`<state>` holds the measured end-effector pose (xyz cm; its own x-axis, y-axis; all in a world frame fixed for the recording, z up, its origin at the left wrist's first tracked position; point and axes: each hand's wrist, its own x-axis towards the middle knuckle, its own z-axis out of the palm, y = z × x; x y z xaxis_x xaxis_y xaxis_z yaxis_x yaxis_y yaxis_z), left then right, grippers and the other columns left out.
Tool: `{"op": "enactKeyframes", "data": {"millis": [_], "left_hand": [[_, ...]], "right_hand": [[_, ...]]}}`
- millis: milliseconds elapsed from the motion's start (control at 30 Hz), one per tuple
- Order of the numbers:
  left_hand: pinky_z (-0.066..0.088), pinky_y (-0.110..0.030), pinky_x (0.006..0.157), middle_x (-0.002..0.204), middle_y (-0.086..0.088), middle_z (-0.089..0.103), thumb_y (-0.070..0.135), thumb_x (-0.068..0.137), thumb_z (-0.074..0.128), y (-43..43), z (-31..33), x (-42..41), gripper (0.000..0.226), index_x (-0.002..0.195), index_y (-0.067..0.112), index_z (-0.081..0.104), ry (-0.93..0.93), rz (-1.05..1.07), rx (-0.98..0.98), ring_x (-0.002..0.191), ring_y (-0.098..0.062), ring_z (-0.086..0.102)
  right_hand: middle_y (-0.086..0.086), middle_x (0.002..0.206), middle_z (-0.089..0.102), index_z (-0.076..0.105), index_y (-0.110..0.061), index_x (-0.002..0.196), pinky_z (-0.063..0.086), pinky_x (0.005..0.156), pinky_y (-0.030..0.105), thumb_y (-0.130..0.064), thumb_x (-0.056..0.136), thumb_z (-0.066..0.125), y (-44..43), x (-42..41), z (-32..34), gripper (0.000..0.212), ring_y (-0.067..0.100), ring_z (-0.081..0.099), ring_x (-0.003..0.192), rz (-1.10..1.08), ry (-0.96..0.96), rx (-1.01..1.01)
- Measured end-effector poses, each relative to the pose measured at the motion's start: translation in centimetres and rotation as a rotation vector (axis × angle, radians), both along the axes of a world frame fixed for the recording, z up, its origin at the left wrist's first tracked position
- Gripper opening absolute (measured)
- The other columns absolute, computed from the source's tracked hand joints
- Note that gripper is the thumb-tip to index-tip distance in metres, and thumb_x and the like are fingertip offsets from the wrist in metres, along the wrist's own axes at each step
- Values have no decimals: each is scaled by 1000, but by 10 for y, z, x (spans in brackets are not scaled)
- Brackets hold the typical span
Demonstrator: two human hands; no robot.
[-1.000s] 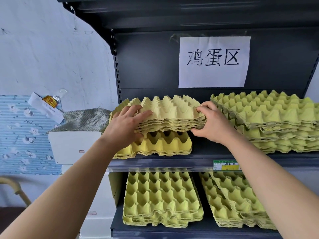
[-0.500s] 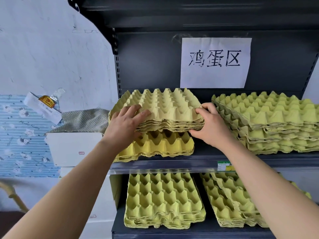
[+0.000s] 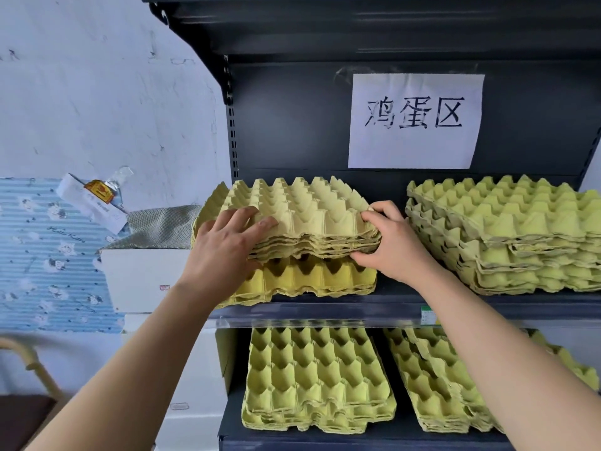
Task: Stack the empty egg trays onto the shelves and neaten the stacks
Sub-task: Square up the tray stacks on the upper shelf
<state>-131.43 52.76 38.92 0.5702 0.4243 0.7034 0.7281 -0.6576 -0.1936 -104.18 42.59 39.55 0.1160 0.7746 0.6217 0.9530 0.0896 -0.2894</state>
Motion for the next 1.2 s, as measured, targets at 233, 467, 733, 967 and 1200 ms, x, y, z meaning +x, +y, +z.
{"op": "enactKeyframes", "data": {"millis": [233,467,733,967,1200], "left_hand": [[48,-44,83,123,-2,55,44,61,84,3,-34,-5,84,134,34,43,62,-37,8,111,-28,53],[16,-63,108,136,6,49,60,74,67,0,-44,-9,99,151,38,9,72,81,-55,138,-34,29],[25,-53,107,137,10,49,66,82,51,17,-36,-9,90,147,44,-7,171,12,-161,135,-30,36],[20,-55,111,139,7,45,65,82,54,20,-31,-4,94,151,38,-4,180,-10,-183,135,-30,34],[25,-55,109,140,-9,35,63,72,67,17,-38,0,95,150,38,18,16,-5,-199,130,-32,35]], "right_hand": [[-13,122,34,50,-14,133,44,90,26,-35,69,81,1,5,-22,74,13,52,100,9,4,-188],[-12,132,36,48,-17,133,39,94,25,-36,71,80,-2,5,-25,72,11,49,110,23,34,-217],[-13,124,41,51,-22,129,49,87,33,-50,70,77,-13,5,-25,70,13,54,99,-63,-58,-239],[-8,138,39,36,-32,138,50,84,35,-43,74,77,-11,0,-23,77,17,56,105,-92,-47,-226],[-13,139,31,34,-35,139,50,83,36,-43,76,75,-18,7,-28,76,17,56,98,-106,-24,-227]]}}
